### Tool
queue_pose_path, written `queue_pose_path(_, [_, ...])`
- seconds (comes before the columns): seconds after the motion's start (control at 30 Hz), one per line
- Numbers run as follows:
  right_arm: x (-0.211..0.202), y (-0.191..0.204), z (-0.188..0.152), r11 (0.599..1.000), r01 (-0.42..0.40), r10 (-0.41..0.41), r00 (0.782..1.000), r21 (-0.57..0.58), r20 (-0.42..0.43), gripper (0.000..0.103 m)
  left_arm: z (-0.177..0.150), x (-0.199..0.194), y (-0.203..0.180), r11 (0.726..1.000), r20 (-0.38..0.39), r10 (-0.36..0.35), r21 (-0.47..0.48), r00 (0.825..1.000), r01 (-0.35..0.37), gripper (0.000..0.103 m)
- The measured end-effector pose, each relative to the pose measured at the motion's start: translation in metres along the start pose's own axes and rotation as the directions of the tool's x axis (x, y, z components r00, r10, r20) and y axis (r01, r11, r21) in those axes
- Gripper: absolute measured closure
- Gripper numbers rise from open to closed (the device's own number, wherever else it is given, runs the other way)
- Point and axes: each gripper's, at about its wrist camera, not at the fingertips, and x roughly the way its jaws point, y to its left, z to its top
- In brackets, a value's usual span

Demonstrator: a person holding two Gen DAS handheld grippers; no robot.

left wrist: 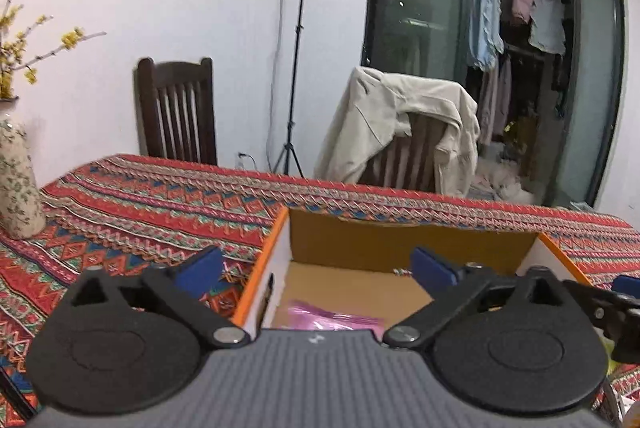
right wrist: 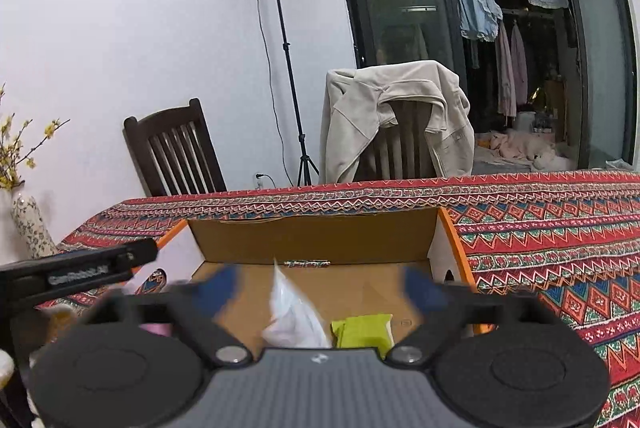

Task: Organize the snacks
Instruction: 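Carry the pink bag and biscuit packet into the box and open both tools, then move both tools back to the pile and grasp the orange chip bag with the right tool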

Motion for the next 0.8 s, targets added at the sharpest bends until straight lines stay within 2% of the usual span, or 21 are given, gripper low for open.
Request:
queue_pose_path(0.4, [-0.017, 0.003, 0.0, 1.0, -0.002, 0.002, 1.0, -0.001, 0.03, 0.0, 0.006, -0.01, -0.001, 1.0, -0.017, 0.003, 0.011, 1.0, -0.003, 0.0])
queue_pose_path(0.63, [-0.04, 0.011, 0.006, 1.0, 0.0, 0.002, 0.998, -0.031, 0.061, 0.0, 0.018, -0.037, -0.001, 0.999, 0.009, -0.023, 0.025, 1.0, 0.023, 0.0])
queue_pose_path(0.8, [-0.057, 0.014, 0.006, 0.999, 0.003, 0.0, 0.998, -0.04, 0.068, 0.0, 0.015, -0.055, 0.001, 0.998, 0.011, -0.029, 0.054, 1.0, 0.029, 0.0])
